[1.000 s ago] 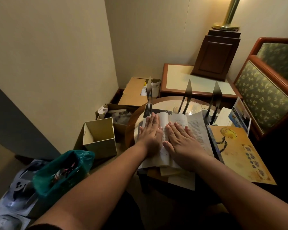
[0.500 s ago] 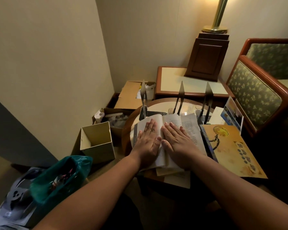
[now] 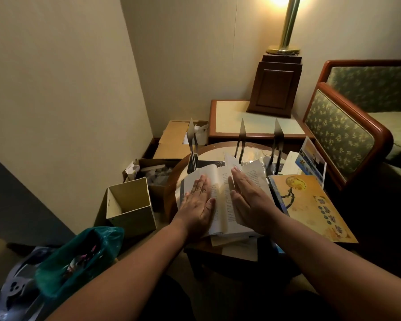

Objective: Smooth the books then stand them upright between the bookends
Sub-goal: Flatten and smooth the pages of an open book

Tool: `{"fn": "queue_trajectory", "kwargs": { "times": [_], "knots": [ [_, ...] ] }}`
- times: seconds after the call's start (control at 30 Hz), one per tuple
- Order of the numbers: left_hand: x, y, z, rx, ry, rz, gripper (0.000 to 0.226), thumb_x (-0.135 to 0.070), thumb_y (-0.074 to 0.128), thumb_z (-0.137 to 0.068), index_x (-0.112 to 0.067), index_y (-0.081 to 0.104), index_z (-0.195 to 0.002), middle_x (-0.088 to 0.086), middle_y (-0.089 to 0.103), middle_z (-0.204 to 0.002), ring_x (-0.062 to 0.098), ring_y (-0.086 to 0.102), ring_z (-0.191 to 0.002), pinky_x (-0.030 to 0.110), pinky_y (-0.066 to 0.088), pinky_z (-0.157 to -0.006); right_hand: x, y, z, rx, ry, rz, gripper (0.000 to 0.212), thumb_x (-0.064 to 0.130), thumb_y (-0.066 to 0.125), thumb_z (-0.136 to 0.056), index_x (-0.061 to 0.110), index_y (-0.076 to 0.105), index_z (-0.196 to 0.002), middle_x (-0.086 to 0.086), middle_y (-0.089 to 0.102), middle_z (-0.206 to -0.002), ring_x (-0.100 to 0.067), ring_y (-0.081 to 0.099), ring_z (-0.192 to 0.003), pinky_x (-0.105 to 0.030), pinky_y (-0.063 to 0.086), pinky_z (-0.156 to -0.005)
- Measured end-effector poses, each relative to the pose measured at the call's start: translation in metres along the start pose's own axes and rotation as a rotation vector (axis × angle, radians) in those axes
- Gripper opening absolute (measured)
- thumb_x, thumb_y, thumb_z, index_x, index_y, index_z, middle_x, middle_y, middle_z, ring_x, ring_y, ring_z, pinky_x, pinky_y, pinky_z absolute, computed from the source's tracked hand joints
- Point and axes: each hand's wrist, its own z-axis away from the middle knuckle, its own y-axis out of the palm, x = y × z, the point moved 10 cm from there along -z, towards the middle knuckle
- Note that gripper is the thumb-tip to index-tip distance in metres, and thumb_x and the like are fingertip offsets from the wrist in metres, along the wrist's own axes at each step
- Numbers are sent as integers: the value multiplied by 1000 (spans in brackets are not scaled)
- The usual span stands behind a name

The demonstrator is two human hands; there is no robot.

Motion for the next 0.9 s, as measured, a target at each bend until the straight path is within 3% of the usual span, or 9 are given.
{"fn": "queue_trajectory", "kwargs": {
  "times": [0.07,0.17,0.27,0.37,0.43,0.5,0.6,0.8,0.9],
  "knots": [
    [-1,-1,0,-15,14,0,72,-61,14,-98,-27,-9,-158,-11,-15,-164,5,-18,-149,50,2,-124,-1,-5,3,-33,17,-25,71,48,30,-94,17,15,-157,-5,20,-163,-21,18,-149,-46,26,-119],
    [-3,-10,0,-85,36,21,72,-60,20,-99,-23,1,-158,-5,-3,-166,9,-8,-151,50,9,-124,-6,-8,8,-44,56,5,67,49,28,-97,13,24,-155,-7,25,-161,-22,20,-149,-41,23,-120],
    [-16,-29,3,-228,146,-4,69,-53,33,-100,-14,21,-156,6,22,-163,20,14,-152,51,24,-121,-4,-12,11,-69,62,-21,53,38,32,-105,11,34,-151,-6,32,-159,-22,25,-147,-34,23,-117],
    [-29,-47,7,-344,268,-25,59,-42,52,-98,-12,41,-148,9,45,-151,24,39,-142,51,40,-111,0,-16,9,-89,40,-59,52,37,33,-101,7,48,-142,-9,42,-152,-21,33,-144,-21,26,-109],
    [-34,-57,8,-366,284,5,55,-40,57,-96,-17,46,-145,4,53,-143,19,48,-133,47,46,-105,4,-16,8,-71,23,-82,52,37,36,-97,8,53,-137,-8,44,-151,-22,34,-143,-26,31,-111],
    [-39,-67,10,-393,302,34,51,-37,60,-95,-20,49,-142,1,59,-133,14,54,-123,42,51,-98,5,-16,6,-71,13,-71,40,28,46,-100,9,55,-135,-8,42,-152,-27,33,-143,-44,35,-114],
    [-46,-78,12,-412,322,75,46,-26,64,-93,-22,54,-137,-2,65,-118,8,60,-108,34,56,-89,12,-21,5,-146,-41,-15,29,19,50,-101,9,61,-126,-9,47,-149,-31,39,-140,-55,43,-107],
    [-40,-89,6,-414,177,307,32,-17,60,-97,-18,62,-128,1,68,-119,-1,64,-101,23,59,-80,24,-21,1,-182,-112,69,31,12,53,-100,9,60,-130,-9,49,-147,-29,44,-137,-48,47,-105],
    [-30,-92,5,-419,33,488,24,-20,52,-101,-16,64,-122,0,67,-122,0,65,-102,30,60,-81,28,-19,1,-178,-127,94,33,10,51,-100,11,58,-132,-7,48,-148,-28,43,-138,-43,48,-105]
  ]
}}
